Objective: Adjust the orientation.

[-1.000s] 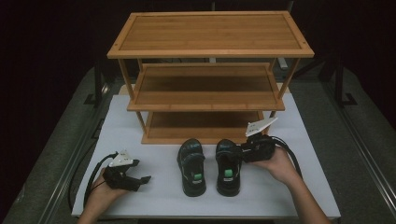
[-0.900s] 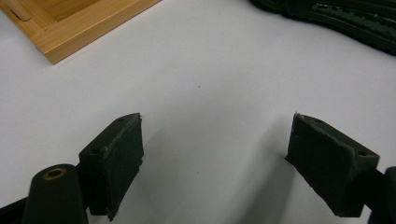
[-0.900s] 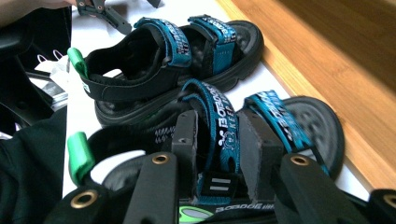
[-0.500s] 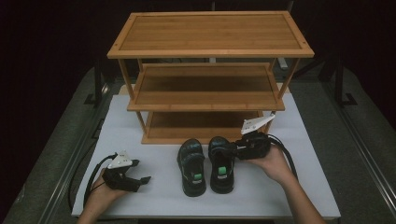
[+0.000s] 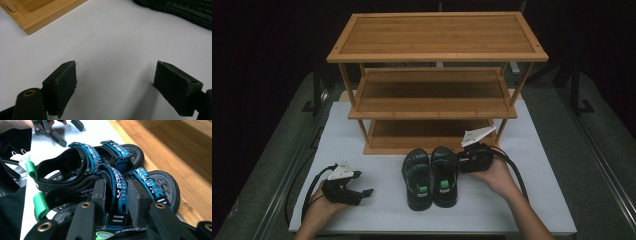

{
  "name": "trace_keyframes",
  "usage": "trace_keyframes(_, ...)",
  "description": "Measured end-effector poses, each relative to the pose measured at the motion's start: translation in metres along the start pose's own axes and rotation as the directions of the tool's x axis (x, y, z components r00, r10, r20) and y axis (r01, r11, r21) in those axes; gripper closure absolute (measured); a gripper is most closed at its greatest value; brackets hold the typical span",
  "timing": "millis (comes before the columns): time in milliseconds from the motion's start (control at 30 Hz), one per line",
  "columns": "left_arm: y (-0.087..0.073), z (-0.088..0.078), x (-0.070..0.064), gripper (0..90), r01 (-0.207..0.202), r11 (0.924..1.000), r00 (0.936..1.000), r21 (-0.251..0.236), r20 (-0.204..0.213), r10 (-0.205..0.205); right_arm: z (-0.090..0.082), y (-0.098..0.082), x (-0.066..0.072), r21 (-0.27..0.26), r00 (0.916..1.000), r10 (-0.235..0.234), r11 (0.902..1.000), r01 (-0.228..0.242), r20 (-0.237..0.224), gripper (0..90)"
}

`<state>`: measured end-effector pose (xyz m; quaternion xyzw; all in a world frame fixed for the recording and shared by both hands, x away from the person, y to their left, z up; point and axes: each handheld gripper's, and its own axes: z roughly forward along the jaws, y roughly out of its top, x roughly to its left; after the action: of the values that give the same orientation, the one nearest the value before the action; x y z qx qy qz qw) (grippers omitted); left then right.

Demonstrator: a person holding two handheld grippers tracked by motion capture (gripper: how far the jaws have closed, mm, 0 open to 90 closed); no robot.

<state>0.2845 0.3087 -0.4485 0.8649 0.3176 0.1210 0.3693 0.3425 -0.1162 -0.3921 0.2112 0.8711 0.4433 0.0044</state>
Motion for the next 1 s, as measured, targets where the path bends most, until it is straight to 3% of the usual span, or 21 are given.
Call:
trace_keyframes(233, 0.015, -0.001, -0.008, 18.9, -0.016, 0.9995, 0.9988, -0.026, 0.047, 0.017, -0.004, -0.001, 0.001, -0.015, 0.9998, 0.013, 0.9998, -0.013, -0.012, 61.4)
trace_keyframes(400, 0.039, -0.002, -0.02, 23.4, -0.045, 0.9972, 0.9951, -0.06, 0.086, 0.05, -0.008, -0.003, 0.005, -0.016, 1.0, 0.0, 0.9999, 0.0, 0.008, 58.5)
trace_keyframes(500, 0.06, -0.003, -0.027, 28.0, -0.043, 0.993, 0.9914, -0.11, 0.119, 0.056, -0.009, -0.003, 0.006, -0.02, 0.9999, -0.002, 0.9998, 0.002, 0.015, 58.6)
trace_keyframes(867, 0.098, 0.019, -0.046, 37.0, -0.114, 0.9869, 0.9782, -0.114, 0.161, 0.132, -0.017, -0.012, 0.012, -0.027, 0.9981, 0.016, 0.9995, -0.014, 0.059, 59.8)
trace_keyframes(1000, 0.109, 0.028, -0.053, 41.0, -0.13, 0.9851, 0.9722, -0.112, 0.181, 0.149, -0.017, -0.015, 0.011, -0.015, 0.9981, 0.03, 0.9994, -0.03, 0.054, 57.7)
